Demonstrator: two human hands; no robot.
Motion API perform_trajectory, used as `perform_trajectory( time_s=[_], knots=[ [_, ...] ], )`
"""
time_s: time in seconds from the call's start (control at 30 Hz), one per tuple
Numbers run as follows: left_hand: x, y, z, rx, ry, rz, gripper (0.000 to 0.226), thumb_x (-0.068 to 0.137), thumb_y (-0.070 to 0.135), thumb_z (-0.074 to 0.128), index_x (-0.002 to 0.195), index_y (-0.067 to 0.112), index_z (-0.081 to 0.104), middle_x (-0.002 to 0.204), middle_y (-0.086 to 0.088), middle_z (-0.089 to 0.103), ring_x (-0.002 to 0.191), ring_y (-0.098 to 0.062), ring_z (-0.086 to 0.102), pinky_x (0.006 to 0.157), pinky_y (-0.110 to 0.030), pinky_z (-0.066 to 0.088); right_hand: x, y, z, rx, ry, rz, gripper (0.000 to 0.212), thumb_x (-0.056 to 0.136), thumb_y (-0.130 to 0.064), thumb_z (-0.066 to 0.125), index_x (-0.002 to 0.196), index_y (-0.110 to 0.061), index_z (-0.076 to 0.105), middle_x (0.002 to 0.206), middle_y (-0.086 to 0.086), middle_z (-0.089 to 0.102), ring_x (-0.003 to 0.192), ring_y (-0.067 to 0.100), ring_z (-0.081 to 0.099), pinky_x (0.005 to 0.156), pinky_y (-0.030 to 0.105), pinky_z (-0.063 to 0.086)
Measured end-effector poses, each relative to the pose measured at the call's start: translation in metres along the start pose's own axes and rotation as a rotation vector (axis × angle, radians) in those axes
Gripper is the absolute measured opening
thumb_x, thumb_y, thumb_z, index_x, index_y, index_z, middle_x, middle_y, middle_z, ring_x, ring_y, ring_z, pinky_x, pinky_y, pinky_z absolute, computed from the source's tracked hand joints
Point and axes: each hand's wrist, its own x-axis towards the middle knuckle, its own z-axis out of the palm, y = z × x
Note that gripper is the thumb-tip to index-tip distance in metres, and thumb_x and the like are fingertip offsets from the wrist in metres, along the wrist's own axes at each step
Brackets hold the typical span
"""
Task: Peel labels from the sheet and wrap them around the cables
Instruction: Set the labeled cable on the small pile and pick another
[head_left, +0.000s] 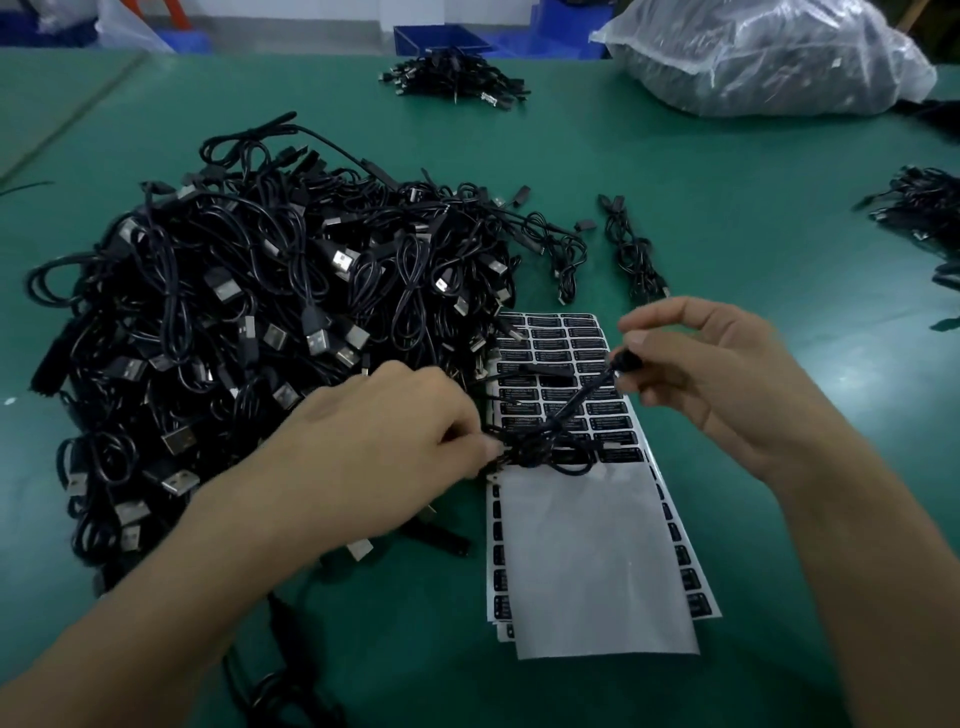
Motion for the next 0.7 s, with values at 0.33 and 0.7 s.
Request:
perform_trajectory(
  time_s=[0.33, 0.7],
  knots=[
    [0.011, 0.000, -0.007, -0.961, 0.501, -0.044, 0.030, 0.105, 0.031, 0.046, 0.083, 0.017, 0.059, 0.047, 0.004, 0.053, 0.036, -0.008, 0.041, 0.035, -0.016, 0.034, -0.023, 0.004, 0.017, -1.087, -0.259, -0.100, 0.044, 0.076, -0.062, 0.074, 0.116, -0.048, 0.063, 0.095, -0.024, 0.056, 0.077, -0.010, 0.054, 0.061, 0.010, 0.036],
    [0.012, -0.006, -0.005, -1.088, 0.589, 0.069, 0.032, 0.100, 0.012, 0.059, 0.115, 0.038, 0.047, 0.068, -0.003, 0.068, 0.051, -0.020, 0.066, 0.049, -0.025, 0.054, -0.040, 0.005, 0.053, -0.762, -0.391, -0.043, 0.014, 0.082, -0.027, 0.082, 0.090, -0.024, 0.071, 0.067, -0.014, 0.072, 0.054, 0.003, 0.066, 0.050, 0.015, 0.047]
  ],
)
